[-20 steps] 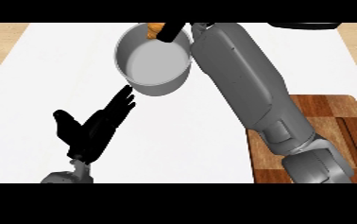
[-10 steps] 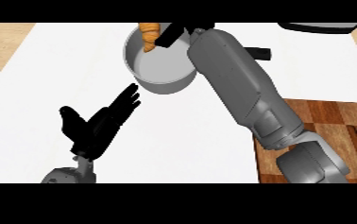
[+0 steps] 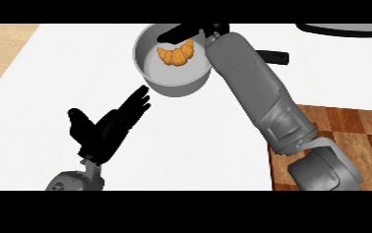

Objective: Pick the croissant from the cutting board and place it in the pot

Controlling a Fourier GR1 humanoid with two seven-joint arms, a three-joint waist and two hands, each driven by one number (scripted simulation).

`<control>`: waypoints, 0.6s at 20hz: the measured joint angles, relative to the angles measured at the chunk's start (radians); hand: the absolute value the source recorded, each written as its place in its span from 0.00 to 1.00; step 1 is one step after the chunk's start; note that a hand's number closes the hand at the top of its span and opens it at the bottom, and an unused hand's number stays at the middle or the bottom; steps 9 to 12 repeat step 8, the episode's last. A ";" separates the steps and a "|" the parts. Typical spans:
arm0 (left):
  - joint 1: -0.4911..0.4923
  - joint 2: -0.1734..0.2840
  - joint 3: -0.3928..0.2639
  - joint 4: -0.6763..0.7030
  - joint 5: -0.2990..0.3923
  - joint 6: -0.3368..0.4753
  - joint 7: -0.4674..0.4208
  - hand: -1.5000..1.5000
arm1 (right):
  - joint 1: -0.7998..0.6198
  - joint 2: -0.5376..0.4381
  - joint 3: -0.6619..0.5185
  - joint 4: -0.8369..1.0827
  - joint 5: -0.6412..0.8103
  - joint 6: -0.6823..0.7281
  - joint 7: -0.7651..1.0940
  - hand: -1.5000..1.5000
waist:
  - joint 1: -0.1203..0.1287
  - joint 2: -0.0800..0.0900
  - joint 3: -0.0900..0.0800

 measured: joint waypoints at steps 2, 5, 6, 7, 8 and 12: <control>0.003 -0.004 -0.002 -0.001 -0.003 0.003 -0.001 0.50 | 0.007 0.000 -0.007 0.012 -0.037 -0.031 -0.055 0.00 | -0.003 -0.002 0.000; -0.003 -0.009 0.001 0.008 -0.006 0.007 -0.003 0.50 | -0.009 0.000 -0.010 0.049 -0.054 -0.092 -0.105 0.00 | -0.012 -0.003 0.000; 0.001 -0.011 0.000 0.009 -0.010 0.009 -0.010 0.50 | -0.010 0.000 -0.013 0.064 -0.059 -0.112 -0.119 0.00 | -0.016 -0.003 0.000; 0.001 -0.011 0.004 0.009 -0.010 0.012 -0.008 0.50 | -0.010 0.000 -0.014 0.073 -0.066 -0.130 -0.134 0.00 | -0.020 -0.005 0.000; 0.002 -0.013 0.005 0.003 -0.011 0.017 -0.004 0.50 | -0.009 0.000 -0.019 0.085 -0.070 -0.144 -0.149 0.00 | -0.026 -0.006 0.000; 0.002 -0.013 0.005 0.003 -0.011 0.017 -0.004 0.50 | -0.009 0.000 -0.019 0.085 -0.070 -0.144 -0.149 0.00 | -0.026 -0.006 0.000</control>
